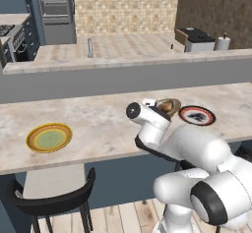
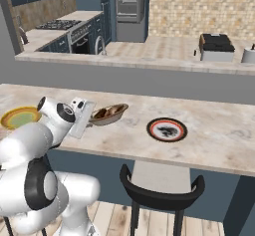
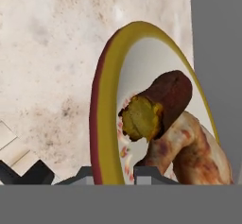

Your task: Pick the chicken drumstick and sweet potato from their plates and place them in the bowl. Then put the bowl in the fridge.

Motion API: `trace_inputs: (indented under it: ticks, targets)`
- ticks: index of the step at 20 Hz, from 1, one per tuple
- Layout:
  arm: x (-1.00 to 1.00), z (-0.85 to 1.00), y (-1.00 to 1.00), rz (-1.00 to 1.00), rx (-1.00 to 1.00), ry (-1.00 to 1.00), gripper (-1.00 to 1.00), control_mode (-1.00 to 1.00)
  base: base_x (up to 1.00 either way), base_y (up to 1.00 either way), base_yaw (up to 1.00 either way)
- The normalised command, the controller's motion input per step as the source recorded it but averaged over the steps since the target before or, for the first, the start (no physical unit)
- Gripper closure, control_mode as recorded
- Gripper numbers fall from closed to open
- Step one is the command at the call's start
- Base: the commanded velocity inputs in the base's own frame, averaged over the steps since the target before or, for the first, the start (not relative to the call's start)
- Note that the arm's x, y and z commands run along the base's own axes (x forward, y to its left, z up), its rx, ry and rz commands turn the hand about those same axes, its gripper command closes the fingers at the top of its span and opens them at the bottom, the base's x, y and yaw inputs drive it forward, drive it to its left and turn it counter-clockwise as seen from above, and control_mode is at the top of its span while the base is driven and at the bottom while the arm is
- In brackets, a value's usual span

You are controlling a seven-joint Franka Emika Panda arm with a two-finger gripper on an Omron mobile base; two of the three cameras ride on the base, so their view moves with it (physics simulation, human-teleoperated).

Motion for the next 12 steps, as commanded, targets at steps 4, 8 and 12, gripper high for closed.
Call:
trace_inputs:
  ticks: [4, 8, 12]
  targets:
    - [-0.37, 0.32, -0.06, 0.14, 0.02, 0.00, 1.00, -1.00, 0.00, 0.00, 0.00]
    - [-0.36, 0.26, -0.08, 0.13, 0.11, -0.02, 1.00, -1.00, 0.00, 0.00, 0.00]
    - [-0.26, 0.31, -0.07, 0.13, 0.12, 0.00, 1.00, -1.00, 0.00, 0.00, 0.00]
